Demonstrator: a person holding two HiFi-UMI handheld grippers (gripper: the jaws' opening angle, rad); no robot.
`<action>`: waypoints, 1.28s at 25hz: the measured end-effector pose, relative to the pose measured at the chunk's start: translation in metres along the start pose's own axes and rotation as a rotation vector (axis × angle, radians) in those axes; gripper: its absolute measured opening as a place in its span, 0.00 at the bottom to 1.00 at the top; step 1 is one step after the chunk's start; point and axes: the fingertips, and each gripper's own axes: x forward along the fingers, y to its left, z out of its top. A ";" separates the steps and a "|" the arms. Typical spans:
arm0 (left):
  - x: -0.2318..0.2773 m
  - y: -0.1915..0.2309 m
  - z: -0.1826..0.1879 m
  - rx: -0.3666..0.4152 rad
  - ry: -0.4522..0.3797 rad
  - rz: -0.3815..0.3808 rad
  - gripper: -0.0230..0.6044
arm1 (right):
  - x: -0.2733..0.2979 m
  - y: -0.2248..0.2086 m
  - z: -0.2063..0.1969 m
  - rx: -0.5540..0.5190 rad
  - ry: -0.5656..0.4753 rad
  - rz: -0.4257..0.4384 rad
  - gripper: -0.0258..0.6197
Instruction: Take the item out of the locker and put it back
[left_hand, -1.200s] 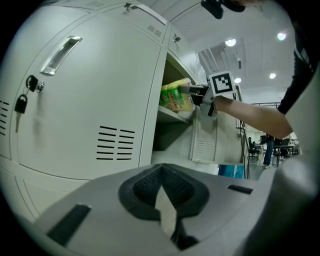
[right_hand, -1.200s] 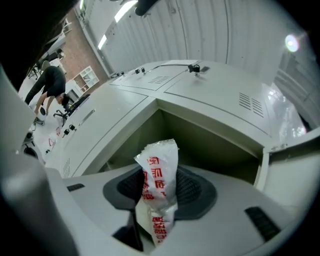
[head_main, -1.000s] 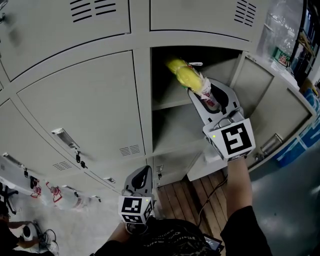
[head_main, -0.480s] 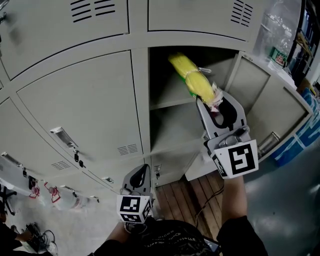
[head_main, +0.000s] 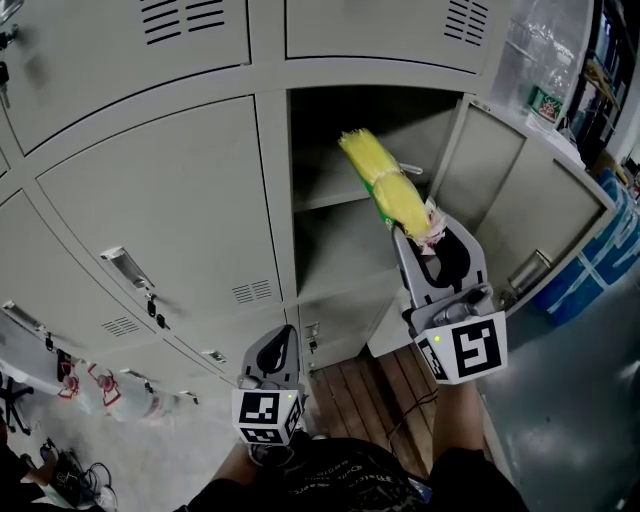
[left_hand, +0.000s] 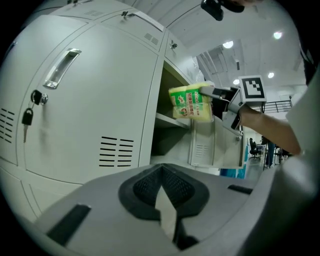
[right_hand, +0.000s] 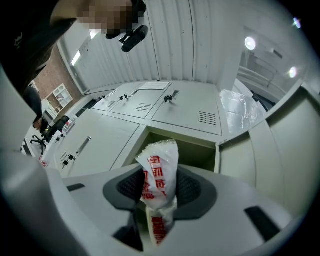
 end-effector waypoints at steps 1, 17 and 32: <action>-0.001 0.000 0.000 -0.002 0.000 0.003 0.04 | -0.004 0.002 -0.001 0.007 0.003 -0.002 0.27; -0.004 -0.007 0.002 0.015 -0.012 -0.002 0.04 | -0.053 0.034 -0.033 0.133 0.066 -0.044 0.27; 0.001 -0.004 -0.002 -0.005 -0.008 0.011 0.04 | -0.092 0.057 -0.090 0.262 0.210 -0.086 0.27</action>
